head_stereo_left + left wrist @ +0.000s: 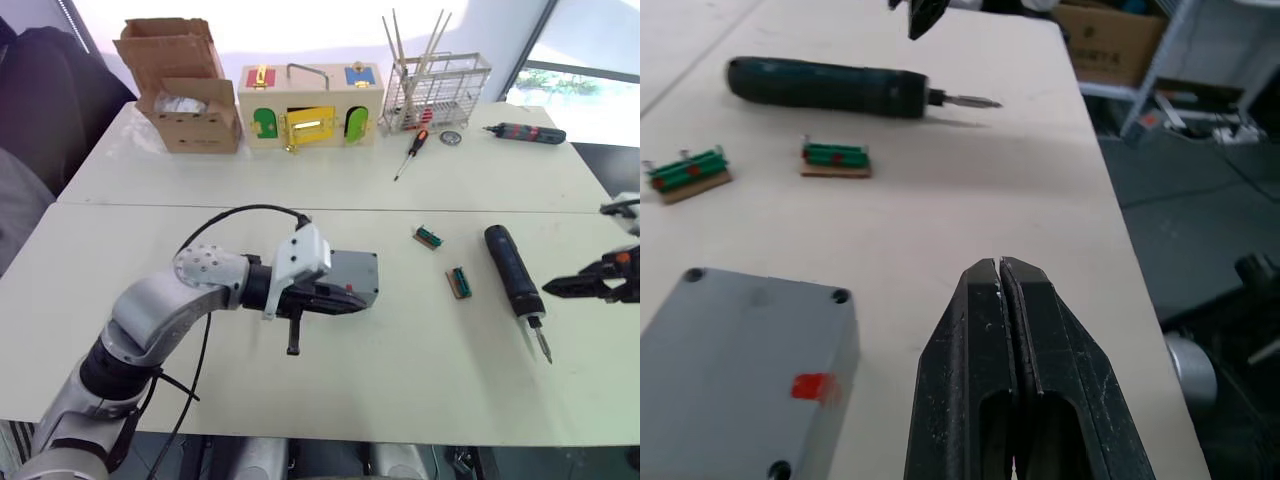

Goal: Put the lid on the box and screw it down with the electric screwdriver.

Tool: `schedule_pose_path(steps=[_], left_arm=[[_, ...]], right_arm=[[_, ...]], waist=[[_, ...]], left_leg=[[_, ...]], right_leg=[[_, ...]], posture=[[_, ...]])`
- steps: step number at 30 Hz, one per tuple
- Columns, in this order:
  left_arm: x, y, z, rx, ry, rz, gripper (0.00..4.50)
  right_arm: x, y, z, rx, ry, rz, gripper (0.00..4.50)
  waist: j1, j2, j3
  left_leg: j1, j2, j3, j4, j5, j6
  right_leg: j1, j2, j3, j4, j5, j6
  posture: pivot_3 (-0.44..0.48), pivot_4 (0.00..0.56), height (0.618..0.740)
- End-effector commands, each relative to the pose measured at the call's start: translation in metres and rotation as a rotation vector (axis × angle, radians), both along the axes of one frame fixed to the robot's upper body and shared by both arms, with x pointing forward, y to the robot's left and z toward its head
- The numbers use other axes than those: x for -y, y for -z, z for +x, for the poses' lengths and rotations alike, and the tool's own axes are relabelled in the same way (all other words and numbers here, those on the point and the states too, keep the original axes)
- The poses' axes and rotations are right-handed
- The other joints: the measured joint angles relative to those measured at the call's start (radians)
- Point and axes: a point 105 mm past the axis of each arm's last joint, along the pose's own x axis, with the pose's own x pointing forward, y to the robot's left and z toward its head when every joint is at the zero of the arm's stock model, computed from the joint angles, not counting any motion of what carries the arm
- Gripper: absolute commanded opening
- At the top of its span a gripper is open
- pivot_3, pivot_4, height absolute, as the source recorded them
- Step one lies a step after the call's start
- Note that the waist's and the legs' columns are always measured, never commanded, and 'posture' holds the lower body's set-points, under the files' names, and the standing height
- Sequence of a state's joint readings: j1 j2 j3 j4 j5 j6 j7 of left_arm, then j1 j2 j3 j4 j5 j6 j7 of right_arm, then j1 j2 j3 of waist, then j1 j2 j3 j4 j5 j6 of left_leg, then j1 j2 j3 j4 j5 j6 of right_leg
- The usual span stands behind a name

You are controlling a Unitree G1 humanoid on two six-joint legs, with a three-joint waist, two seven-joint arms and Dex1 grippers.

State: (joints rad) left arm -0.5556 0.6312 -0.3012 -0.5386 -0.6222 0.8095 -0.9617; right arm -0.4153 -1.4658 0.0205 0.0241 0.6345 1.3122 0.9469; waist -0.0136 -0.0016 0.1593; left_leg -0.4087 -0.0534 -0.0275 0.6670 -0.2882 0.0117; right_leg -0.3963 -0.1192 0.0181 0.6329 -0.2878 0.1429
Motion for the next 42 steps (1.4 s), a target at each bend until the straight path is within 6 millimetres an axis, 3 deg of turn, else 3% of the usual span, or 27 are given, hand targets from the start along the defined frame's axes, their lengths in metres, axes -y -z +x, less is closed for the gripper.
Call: schedule_pose_path(steps=[1, 10, 18, 20, 21, 26, 33, 36, 39, 42], left_arm=[[0.002, -0.008, -0.007, 0.086, 0.046, 0.01, 0.0], [0.002, -0.005, -0.009, 0.078, 0.003, 0.006, 0.0], [0.003, -0.004, -0.006, 0.071, -0.038, -0.003, 0.0], [0.002, -0.005, -0.006, 0.066, -0.039, -0.007, 0.0], [0.002, -0.005, -0.006, 0.065, -0.039, -0.008, 0.0], [0.005, -0.002, -0.004, 0.058, -0.04, -0.01, 0.0], [0.004, -0.001, 0.001, 0.058, -0.07, -0.016, 0.0], [0.002, 0.0, 0.003, 0.055, -0.086, -0.015, 0.0], [-0.005, -0.002, 0.009, 0.063, -0.107, -0.002, 0.0], [-0.012, -0.004, 0.015, 0.075, -0.121, 0.015, 0.0]], right_arm=[[0.002, 0.001, 0.005, -0.018, 0.025, 0.029, 4.35], [-0.001, 0.025, 0.034, -0.079, 0.125, 0.106, 4.35], [-0.005, 0.052, 0.037, -0.188, 0.082, 0.005, 4.35], [-0.005, 0.055, 0.038, -0.199, 0.054, -0.017, 3.56], [-0.005, 0.056, 0.039, -0.202, 0.049, -0.023, 3.44], [-0.006, 0.065, 0.047, -0.223, 0.011, -0.057, 1.9], [0.003, 0.074, 0.036, -0.299, -0.02, -0.092, 1.8], [0.01, 0.066, 0.046, -0.239, 0.02, -0.092, 1.8], [0.008, 0.025, 0.074, -0.048, 0.05, -0.037, 1.8], [0.003, -0.016, 0.092, 0.112, 0.075, 0.027, 1.8]], waist=[[-0.001, 0.0, 0.0], [0.006, 0.001, 0.0], [0.004, 0.0, 0.0], [0.004, 0.0, 0.0], [0.004, 0.0, 0.0], [0.0, -0.001, -0.001], [0.004, -0.005, -0.002], [0.004, -0.006, -0.003], [-0.001, -0.008, -0.003], [-0.004, 0.003, 0.002]], left_leg=[[0.0, 0.0, 0.0, 0.0, 0.0, 0.0], [-0.001, -0.001, 0.0, 0.0, 0.002, -0.004], [-0.001, -0.001, 0.0, 0.001, 0.003, -0.006], [-0.001, -0.001, 0.0, 0.001, 0.003, -0.006], [-0.001, -0.001, 0.0, 0.001, 0.003, -0.006], [0.0, -0.001, 0.0, 0.001, 0.003, -0.006], [0.0, -0.001, -0.001, 0.001, 0.003, -0.006], [0.0, -0.001, -0.002, 0.002, 0.003, -0.006], [0.001, -0.001, -0.001, 0.002, 0.003, -0.006], [0.0, -0.002, 0.002, 0.002, 0.004, -0.007]], right_leg=[[0.0, 0.0, 0.0, 0.0, 0.0, 0.0], [-0.001, 0.0, 0.0, 0.0, 0.0, 0.0], [-0.001, 0.0, 0.0, 0.0, 0.0, 0.0], [-0.001, 0.0, 0.0, 0.0, 0.0, 0.0], [0.0, 0.0, 0.0, 0.0, 0.0, 0.0], [0.0, 0.0, 0.0, 0.0, 0.0, 0.0], [0.001, 0.0, -0.001, 0.0, 0.0, 0.0], [0.002, 0.0, -0.001, -0.001, 0.0, 0.0], [0.003, 0.0, -0.001, -0.001, 0.001, 0.0], [-0.001, -0.001, 0.003, 0.0, 0.001, 0.0]], posture=[[0.0, 0.15, 0.735], [0.0, 0.15, 0.735], [0.0, 0.15, 0.735], [0.0, 0.15, 0.735], [0.0, 0.15, 0.735], [0.0, 0.15, 0.735], [0.0, 0.15, 0.735], [0.0, 0.15, 0.735], [0.0, 0.15, 0.735], [0.0, 0.15, 0.735]])
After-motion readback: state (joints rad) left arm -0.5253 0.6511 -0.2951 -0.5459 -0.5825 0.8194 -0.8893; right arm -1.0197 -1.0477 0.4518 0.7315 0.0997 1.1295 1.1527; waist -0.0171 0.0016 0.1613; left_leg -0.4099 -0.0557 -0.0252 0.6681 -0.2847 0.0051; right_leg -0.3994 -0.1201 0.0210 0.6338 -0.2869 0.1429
